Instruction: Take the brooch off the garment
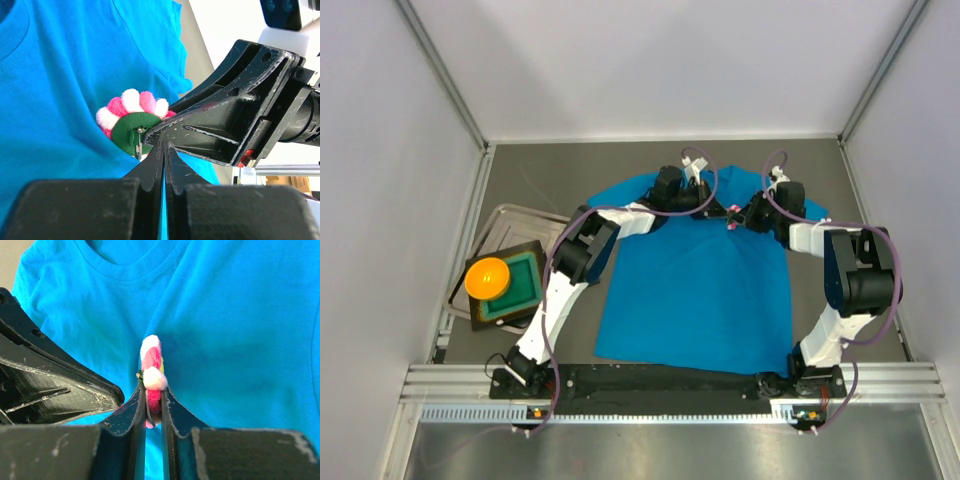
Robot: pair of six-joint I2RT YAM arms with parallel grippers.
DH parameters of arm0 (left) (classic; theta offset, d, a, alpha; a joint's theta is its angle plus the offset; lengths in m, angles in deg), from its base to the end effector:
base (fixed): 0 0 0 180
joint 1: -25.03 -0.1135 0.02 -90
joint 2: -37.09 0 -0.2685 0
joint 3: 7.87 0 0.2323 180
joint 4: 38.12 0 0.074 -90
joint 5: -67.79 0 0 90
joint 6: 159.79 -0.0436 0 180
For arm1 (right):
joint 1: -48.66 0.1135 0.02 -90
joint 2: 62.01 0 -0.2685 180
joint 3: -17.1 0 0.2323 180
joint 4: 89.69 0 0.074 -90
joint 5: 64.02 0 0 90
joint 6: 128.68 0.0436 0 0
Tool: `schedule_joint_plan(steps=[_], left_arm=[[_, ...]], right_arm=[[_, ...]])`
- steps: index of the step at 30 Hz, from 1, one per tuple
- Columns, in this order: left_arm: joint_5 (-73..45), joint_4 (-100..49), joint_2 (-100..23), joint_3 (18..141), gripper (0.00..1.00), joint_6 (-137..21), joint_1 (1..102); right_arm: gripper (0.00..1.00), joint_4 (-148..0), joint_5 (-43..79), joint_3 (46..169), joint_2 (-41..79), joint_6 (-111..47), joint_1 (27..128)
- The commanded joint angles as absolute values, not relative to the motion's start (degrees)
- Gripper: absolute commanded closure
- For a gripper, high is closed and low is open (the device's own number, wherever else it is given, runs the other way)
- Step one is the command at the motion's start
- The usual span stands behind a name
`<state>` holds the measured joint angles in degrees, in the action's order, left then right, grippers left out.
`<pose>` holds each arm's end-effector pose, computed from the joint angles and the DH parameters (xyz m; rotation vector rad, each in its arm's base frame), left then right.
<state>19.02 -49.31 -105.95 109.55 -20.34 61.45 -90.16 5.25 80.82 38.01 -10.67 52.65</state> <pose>0.4234 -0.3481 0.1479 0.3587 2.0889 -1.6349 0.3451 0.0395 0.1732 0.2600 2.2243 0.7063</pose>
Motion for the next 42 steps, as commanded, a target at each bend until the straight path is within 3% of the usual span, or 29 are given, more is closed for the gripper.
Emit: schedule_joint_plan(steps=[1, 10, 20, 33, 42], left_arm=[[19.9, -51.6, -106.4, 109.0, 0.95, -20.4, 61.2], [17.5, -49.1, -105.0, 107.1, 0.76, -22.3, 60.4], [18.7, -50.6, -107.1, 109.0, 0.86, -20.1, 60.4], [19.2, -50.9, -109.2, 111.3, 0.89, -18.8, 61.0], [19.5, -54.6, -106.4, 107.7, 0.73, -18.2, 60.8]], right_arm=[[1.00, -93.8, 3.9, 80.8, 37.5, -11.9, 52.8], [1.00, -93.9, 3.8, 80.8, 37.5, -12.0, 52.9], [1.00, -94.1, 3.2, 80.9, 37.7, -12.1, 52.8], [1.00, -94.5, 2.6, 80.9, 37.7, -12.1, 52.8], [1.00, -94.0, 3.0, 81.0, 37.8, -12.1, 52.8]])
